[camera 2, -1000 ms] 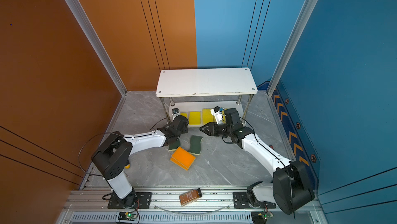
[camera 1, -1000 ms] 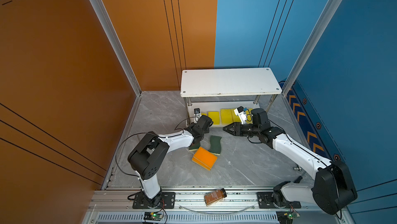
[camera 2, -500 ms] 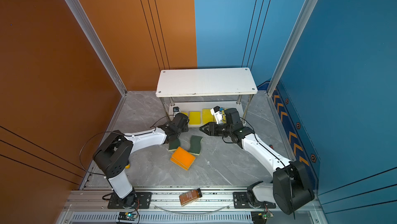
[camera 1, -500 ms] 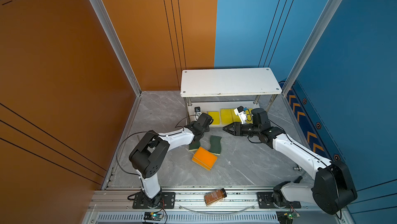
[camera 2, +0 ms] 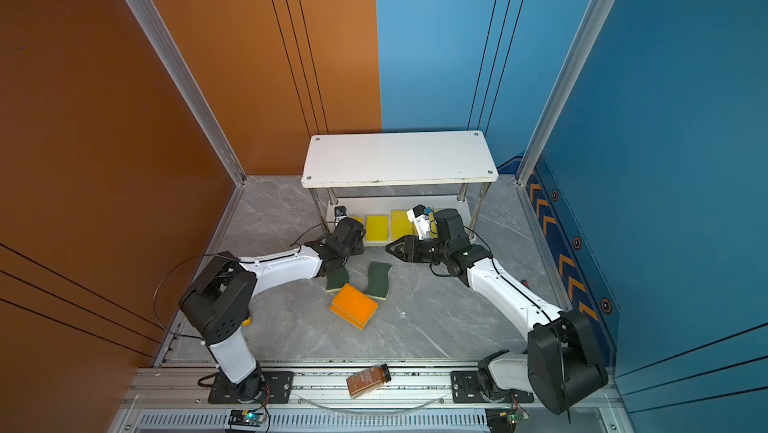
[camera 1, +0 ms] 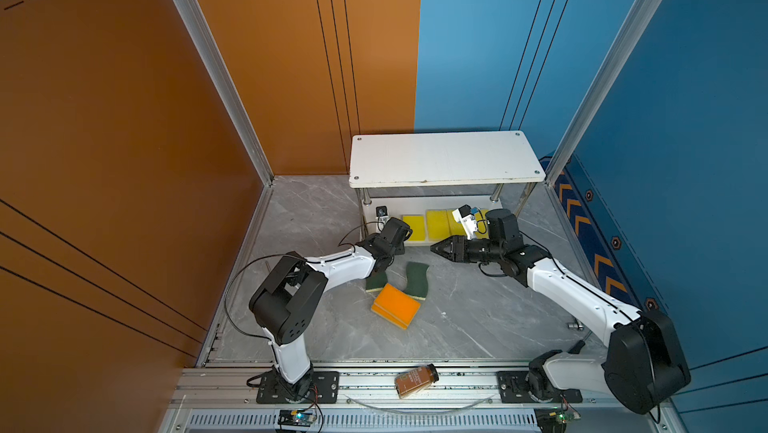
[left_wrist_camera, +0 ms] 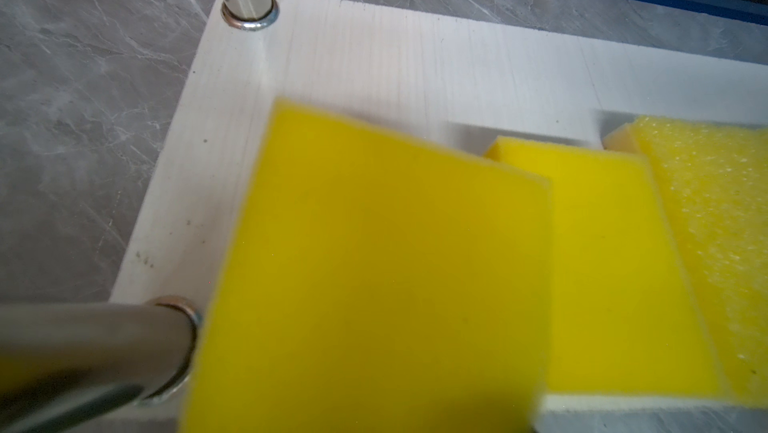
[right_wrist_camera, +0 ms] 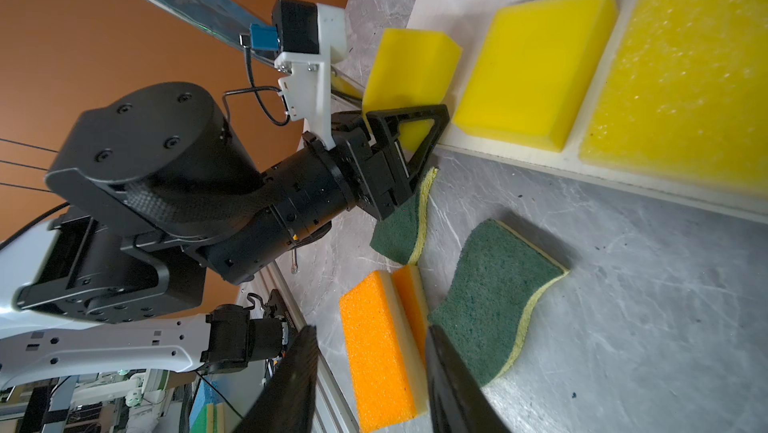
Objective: Place and organize the cleaning sponges onto the shelf
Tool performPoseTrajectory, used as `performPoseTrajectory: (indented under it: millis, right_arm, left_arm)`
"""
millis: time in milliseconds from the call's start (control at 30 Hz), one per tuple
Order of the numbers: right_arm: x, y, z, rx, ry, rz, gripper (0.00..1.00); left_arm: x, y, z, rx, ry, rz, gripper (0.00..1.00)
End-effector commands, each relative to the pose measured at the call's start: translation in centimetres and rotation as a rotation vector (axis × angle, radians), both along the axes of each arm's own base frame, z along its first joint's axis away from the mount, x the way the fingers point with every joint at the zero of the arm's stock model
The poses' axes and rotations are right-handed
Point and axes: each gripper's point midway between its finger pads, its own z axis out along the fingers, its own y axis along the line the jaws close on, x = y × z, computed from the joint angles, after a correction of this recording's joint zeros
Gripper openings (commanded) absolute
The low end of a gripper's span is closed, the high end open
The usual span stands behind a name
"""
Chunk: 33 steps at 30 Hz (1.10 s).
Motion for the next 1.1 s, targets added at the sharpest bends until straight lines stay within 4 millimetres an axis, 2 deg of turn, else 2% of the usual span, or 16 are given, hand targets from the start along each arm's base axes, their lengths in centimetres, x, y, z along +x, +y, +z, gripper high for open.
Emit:
performPoseTrajectory:
  millis: [0, 467, 1067]
  right_arm:
    - [0.24, 0.13, -0.11, 0.018, 0.003, 0.004, 0.42]
    - [0.18, 0.08, -0.29, 0.017, 0.006, 0.003, 0.42]
    - [0.28, 0.14, -0.31, 0.025, 0.01, -0.002, 0.44]
  left_arm:
    - [-0.43, 0.67, -1.39, 0.039, 0.066, -0.01, 0.55]
    - [-0.56, 0.72, -1.7, 0.042, 0.08, -0.017, 0.55]
    - [-0.98, 1.15, -1.39, 0.051, 0.079, -0.016, 0.61]
